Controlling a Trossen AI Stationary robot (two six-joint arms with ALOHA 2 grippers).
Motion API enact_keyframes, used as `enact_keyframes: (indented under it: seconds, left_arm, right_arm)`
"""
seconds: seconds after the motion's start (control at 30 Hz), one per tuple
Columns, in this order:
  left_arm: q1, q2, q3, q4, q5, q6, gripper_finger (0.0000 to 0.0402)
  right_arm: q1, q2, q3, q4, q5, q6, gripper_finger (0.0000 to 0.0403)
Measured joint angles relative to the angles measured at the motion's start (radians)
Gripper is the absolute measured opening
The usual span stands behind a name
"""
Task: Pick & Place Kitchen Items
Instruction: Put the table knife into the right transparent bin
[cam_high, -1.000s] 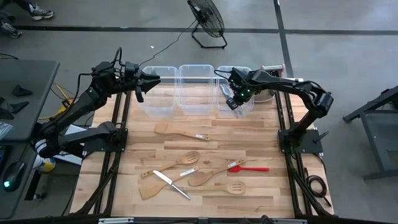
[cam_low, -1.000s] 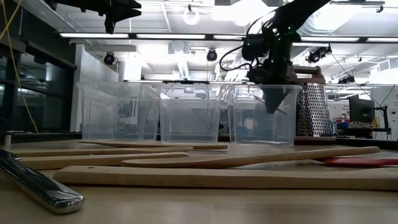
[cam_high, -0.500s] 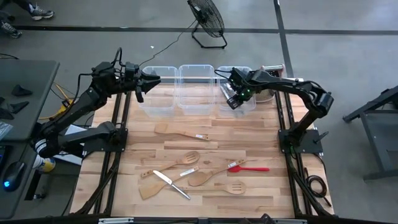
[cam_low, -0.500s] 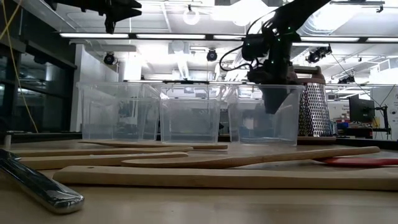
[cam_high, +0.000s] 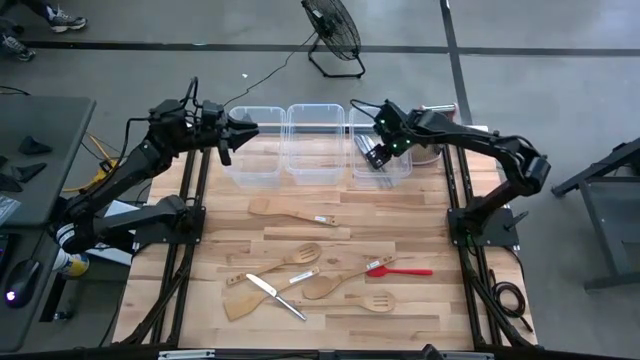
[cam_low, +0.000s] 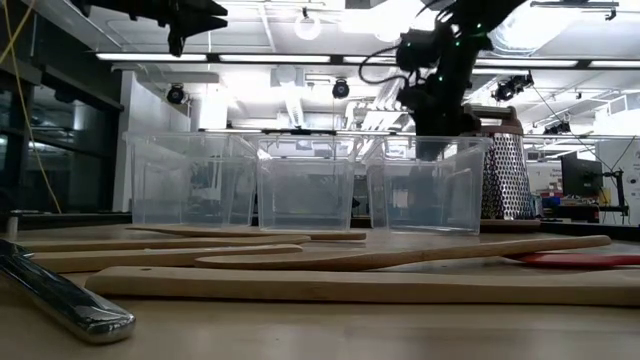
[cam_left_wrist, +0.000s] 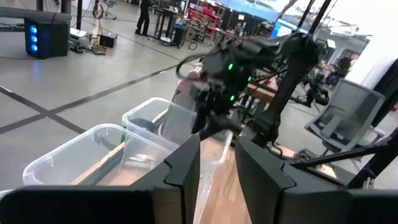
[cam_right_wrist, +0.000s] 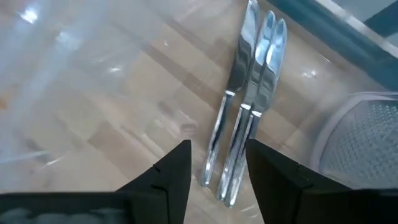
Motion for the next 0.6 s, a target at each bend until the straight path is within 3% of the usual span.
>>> enact_keyframes:
  seconds: [0.4,0.6]
  left_arm:
    - [-0.002,0.002,0.001,-0.180,0.137,0.123,0.0102]
    - [-0.121,0.012,0.001,-0.202,0.084,0.140,0.0102]
  right_arm:
    - [0.000,-0.169,0.000,0.010,-0.107,0.003,0.0146]
    - [0.021,-0.281,0.000,0.047,-0.114,-0.032,0.0146]
